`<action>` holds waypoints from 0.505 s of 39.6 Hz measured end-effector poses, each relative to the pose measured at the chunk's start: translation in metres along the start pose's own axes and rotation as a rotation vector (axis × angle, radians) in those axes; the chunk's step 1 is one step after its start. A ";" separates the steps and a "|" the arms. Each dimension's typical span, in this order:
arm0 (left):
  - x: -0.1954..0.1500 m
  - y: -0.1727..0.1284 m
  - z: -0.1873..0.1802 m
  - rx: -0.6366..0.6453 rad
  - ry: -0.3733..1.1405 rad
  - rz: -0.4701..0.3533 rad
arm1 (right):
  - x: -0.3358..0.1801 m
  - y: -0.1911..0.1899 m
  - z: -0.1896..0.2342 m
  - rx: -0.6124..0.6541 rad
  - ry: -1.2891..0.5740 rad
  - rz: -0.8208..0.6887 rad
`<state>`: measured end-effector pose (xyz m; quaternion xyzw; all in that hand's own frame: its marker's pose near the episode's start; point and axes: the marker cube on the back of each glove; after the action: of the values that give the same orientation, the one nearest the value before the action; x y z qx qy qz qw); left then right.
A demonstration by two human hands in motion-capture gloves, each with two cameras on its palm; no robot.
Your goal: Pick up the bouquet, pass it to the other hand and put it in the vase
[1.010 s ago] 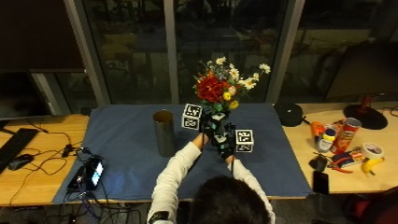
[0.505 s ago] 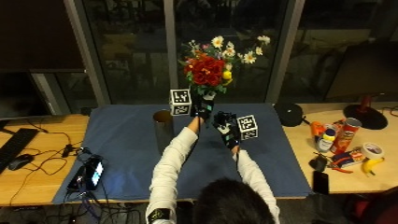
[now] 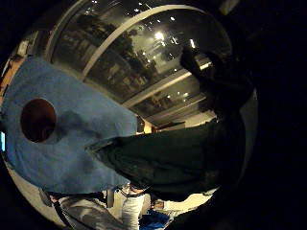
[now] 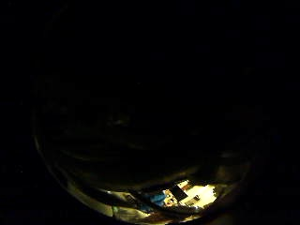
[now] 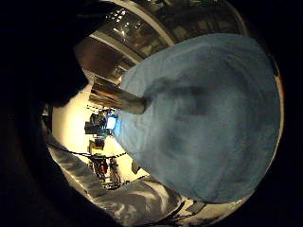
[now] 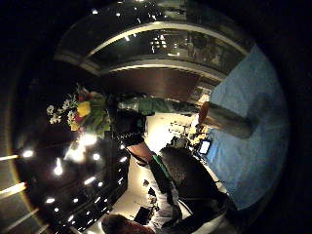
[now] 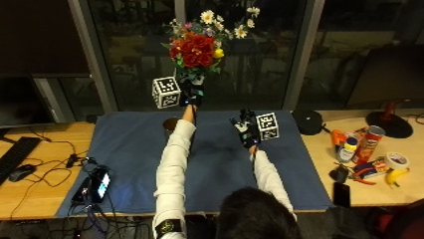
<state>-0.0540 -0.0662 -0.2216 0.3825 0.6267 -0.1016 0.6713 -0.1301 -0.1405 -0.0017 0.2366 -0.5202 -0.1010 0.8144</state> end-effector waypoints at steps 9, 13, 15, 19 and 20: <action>-0.015 -0.031 -0.035 0.056 0.006 -0.032 | 0.019 0.002 -0.009 -0.033 -0.038 0.276; -0.028 -0.045 -0.052 0.093 0.011 -0.064 | 0.008 0.012 -0.011 -0.062 -0.059 0.316; -0.036 -0.051 -0.058 0.101 0.014 -0.073 | 0.019 0.009 -0.011 -0.022 0.013 0.353; -0.050 -0.058 -0.067 0.105 0.011 -0.092 | 0.025 0.008 -0.009 -0.011 0.045 0.378; -0.053 -0.059 -0.069 0.105 0.009 -0.095 | 0.025 0.008 -0.007 -0.033 0.007 0.393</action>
<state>-0.1531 -0.0803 -0.1906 0.3875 0.6410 -0.1642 0.6419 -0.1135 -0.1418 0.0196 0.1173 -0.5516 0.0522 0.8241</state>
